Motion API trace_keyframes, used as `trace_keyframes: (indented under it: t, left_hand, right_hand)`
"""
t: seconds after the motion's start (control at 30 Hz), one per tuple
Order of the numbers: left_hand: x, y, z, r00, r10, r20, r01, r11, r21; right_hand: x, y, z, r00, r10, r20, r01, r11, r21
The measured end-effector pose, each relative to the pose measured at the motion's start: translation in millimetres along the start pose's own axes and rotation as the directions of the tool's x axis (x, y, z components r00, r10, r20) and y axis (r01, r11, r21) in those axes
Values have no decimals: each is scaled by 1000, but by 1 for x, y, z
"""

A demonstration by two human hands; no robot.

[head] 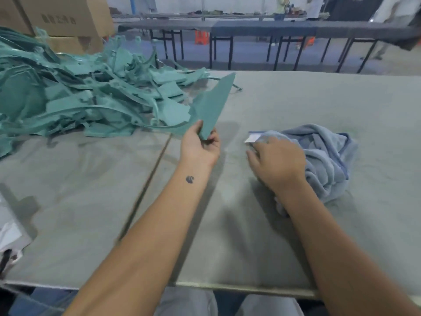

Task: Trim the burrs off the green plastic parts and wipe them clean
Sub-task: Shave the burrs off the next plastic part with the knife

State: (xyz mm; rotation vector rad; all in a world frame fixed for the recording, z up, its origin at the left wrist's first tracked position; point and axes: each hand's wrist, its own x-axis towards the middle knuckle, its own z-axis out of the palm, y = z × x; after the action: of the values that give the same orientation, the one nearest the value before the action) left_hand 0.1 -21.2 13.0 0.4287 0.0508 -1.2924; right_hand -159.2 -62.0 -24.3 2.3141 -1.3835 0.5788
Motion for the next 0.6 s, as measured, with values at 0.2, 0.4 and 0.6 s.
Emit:
trace_keyframes:
  t: [0.2, 0.4, 0.6]
  left_hand:
    - [16, -38, -7, 999, 6, -45, 4, 976, 218]
    - [17, -22, -27, 995, -80, 55, 71, 986, 154]
    - [10, -11, -34, 982, -134, 135, 111, 980, 166]
  right_hand:
    - [3, 60, -7, 977, 96, 192, -75, 990, -118]
    - [13, 94, 4, 945, 310, 102, -295, 945, -142]
    - [23, 88, 1, 978, -36, 204, 81, 972, -219]
